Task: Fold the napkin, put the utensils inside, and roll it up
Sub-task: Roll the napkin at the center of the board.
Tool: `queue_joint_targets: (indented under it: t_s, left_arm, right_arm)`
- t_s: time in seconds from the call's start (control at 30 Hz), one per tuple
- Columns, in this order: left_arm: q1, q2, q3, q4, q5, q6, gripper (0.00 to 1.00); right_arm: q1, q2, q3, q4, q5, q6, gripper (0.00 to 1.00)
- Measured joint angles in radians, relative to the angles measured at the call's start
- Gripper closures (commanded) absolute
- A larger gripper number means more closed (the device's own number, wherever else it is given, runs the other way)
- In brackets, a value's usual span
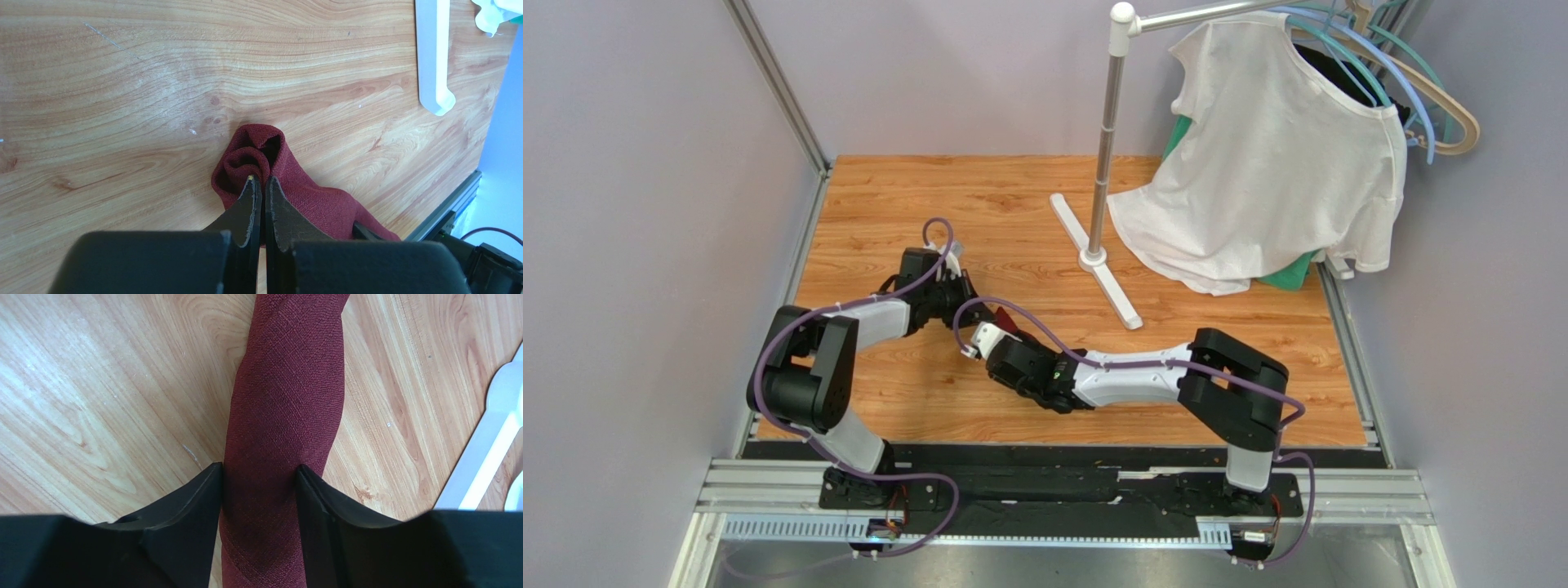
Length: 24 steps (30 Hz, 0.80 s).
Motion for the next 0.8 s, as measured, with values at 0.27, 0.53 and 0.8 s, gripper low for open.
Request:
queue_joint_targets:
  t_s: [0.27, 0.53, 0.8]
  left_arm:
    - [0.000, 0.000, 0.000, 0.002, 0.001, -0.005, 0.70]
    - [0.000, -0.062, -0.001, -0.006, -0.007, -0.030, 0.30]
    - [0.001, -0.187, -0.001, -0.057, -0.076, -0.033, 0.28]
  right_arm:
    - [-0.066, 0.006, 0.018, -0.019, -0.105, 0.037, 0.66]
    - [-0.149, -0.005, 0.020, -0.016, -0.265, 0.090, 0.69]
    - [-0.264, -0.020, 0.016, -0.003, -0.486, 0.169, 0.71]
